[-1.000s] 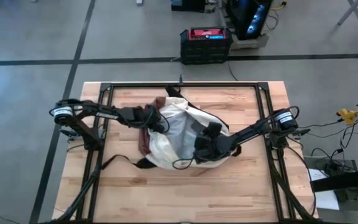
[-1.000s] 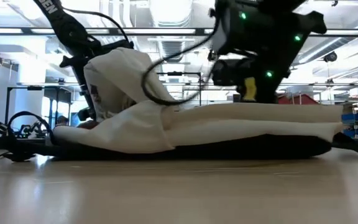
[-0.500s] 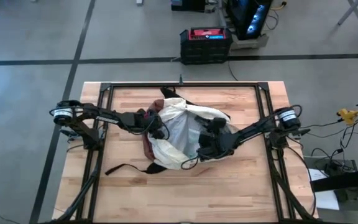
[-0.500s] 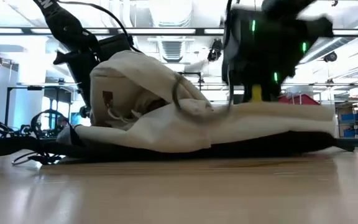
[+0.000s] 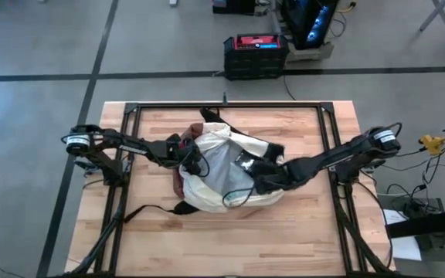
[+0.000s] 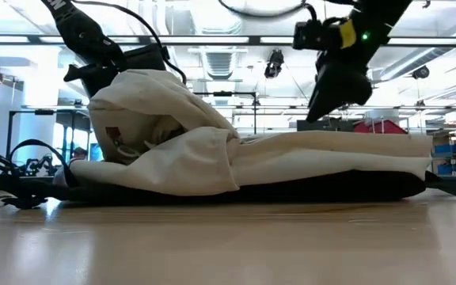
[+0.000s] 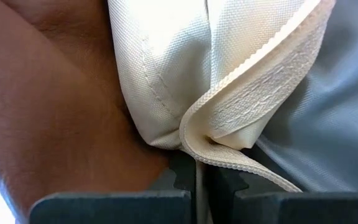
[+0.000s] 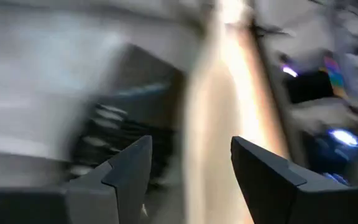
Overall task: Unpack backpack
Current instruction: Remove the black cellphone with charger cable from the white backpack
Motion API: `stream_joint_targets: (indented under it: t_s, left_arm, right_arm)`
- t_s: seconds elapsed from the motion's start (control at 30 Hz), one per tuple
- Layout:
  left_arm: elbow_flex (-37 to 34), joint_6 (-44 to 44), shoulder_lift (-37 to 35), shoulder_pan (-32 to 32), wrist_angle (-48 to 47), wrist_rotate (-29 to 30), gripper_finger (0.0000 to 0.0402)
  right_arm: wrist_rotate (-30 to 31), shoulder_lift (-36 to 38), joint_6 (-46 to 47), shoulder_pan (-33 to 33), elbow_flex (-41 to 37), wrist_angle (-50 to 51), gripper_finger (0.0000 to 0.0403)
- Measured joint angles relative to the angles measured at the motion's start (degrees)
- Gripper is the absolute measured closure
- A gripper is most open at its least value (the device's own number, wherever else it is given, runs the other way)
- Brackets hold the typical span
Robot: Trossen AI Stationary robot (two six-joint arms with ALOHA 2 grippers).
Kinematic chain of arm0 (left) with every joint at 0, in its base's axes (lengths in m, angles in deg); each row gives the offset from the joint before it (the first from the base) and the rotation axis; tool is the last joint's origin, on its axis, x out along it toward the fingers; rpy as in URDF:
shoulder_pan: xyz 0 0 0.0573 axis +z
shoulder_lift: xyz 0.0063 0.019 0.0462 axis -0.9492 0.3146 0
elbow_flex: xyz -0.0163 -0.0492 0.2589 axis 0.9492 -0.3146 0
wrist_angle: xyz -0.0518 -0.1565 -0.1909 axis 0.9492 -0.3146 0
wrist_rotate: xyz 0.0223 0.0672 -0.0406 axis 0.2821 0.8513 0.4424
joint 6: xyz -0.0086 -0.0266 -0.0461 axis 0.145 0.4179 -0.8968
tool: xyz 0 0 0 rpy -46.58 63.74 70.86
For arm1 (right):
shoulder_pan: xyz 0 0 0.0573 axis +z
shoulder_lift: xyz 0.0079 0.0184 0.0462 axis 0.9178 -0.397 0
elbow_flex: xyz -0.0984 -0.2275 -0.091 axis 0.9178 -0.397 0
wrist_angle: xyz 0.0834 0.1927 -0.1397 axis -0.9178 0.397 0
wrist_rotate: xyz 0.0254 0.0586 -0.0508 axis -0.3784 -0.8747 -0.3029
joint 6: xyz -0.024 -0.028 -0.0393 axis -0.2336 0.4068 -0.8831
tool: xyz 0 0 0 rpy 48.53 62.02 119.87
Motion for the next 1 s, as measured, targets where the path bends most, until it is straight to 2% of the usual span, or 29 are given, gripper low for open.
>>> stream_joint_targets:
  t_s: [0.13,0.23,0.43,0.53,0.67,0.83,0.93,1.0]
  left_arm:
    - [-0.09,0.09,0.00,-0.03,0.32,0.16,0.0400]
    - [-0.09,0.07,0.00,-0.17,0.31,0.25,0.0400]
    - [-0.14,-0.01,0.00,-0.86,0.54,0.80,0.0400]
    - [-0.18,-0.42,0.00,-1.38,0.53,1.39,0.0400]
    - [-0.24,-0.52,0.00,-2.29,-0.25,2.12,0.0400]
    - [-0.20,-0.15,0.00,-4.13,-2.56,3.08,0.0400]
    - [-0.24,1.40,0.00,-5.90,-3.82,4.40,0.0400]
    - [-0.28,2.56,0.00,-7.27,-4.25,5.10,0.0400]
  right_arm:
    - [-3.88,-4.57,-7.21,2.97,-2.42,-5.98,0.0180]
    - [-0.70,-7.97,-6.63,3.13,-2.67,-5.41,0.0160]
    - [0.88,-14.01,-4.47,0.74,-2.58,-7.90,0.0106]
    - [5.68,-15.53,-1.36,-1.06,-2.51,-6.21,0.0087]
    - [10.09,-14.25,0.54,-4.05,-2.73,-3.40,0.0085]
    - [13.03,-7.80,-0.79,-7.87,-2.71,-2.47,0.0103]
    - [11.88,-4.78,-6.09,-10.05,-2.66,-3.67,0.0114]
    - [8.67,-3.52,-9.77,-11.50,-2.64,-4.75,0.0119]
